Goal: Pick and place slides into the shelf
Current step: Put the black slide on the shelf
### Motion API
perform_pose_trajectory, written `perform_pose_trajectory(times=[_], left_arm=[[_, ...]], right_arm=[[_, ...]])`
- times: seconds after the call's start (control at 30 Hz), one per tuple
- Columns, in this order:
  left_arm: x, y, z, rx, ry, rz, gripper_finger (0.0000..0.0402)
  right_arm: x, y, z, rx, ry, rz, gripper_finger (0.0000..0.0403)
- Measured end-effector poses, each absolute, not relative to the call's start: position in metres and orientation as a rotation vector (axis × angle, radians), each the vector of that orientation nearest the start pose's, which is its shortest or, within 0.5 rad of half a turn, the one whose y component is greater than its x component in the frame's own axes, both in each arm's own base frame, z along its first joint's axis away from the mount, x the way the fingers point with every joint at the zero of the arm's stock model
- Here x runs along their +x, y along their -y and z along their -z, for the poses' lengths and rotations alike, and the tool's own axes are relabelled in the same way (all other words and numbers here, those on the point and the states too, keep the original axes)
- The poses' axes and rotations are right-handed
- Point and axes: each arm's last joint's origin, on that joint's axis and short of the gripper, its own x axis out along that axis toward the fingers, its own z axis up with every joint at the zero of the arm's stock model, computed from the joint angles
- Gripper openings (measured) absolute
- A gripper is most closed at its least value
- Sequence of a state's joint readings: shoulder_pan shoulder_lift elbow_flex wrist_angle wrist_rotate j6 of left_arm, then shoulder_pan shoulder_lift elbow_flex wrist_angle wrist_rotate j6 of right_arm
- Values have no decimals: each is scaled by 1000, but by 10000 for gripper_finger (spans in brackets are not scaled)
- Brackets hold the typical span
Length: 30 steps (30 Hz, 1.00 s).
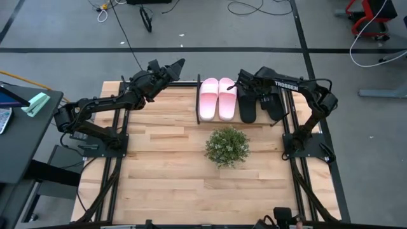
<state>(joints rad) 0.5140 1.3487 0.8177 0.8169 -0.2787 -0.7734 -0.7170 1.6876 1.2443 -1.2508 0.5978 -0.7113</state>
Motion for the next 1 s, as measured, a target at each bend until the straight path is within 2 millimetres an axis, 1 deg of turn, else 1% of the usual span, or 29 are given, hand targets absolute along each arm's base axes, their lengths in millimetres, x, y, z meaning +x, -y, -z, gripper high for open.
perform_pose_trajectory(times=[0.1, 0.17, 0.27, 0.4, 0.43, 0.6, 0.83, 1.0], left_arm=[[253, -152, -316, -692, 579, -633, 124], [253, -152, -316, -692, 579, -633, 126], [253, -152, -316, -692, 579, -633, 127], [253, -152, -316, -691, 579, -633, 122], [253, -152, -316, -691, 579, -633, 120], [253, -152, -316, -692, 579, -633, 117], [253, -152, -316, -692, 579, -633, 120], [253, -152, -316, -692, 579, -633, 113]], right_arm=[[206, 201, -223, -334, -2024, 310, 201], [206, 201, -223, -320, -2019, 335, 171], [206, 200, -223, -291, -2008, 376, 115], [205, 201, -223, -273, -2002, 410, 28], [205, 200, -223, -273, -2003, 410, 17], [206, 201, -226, -254, -1991, 435, 14], [212, 206, -241, -226, -1929, 497, 9], [214, 206, -245, -87, -1849, 538, 9]])
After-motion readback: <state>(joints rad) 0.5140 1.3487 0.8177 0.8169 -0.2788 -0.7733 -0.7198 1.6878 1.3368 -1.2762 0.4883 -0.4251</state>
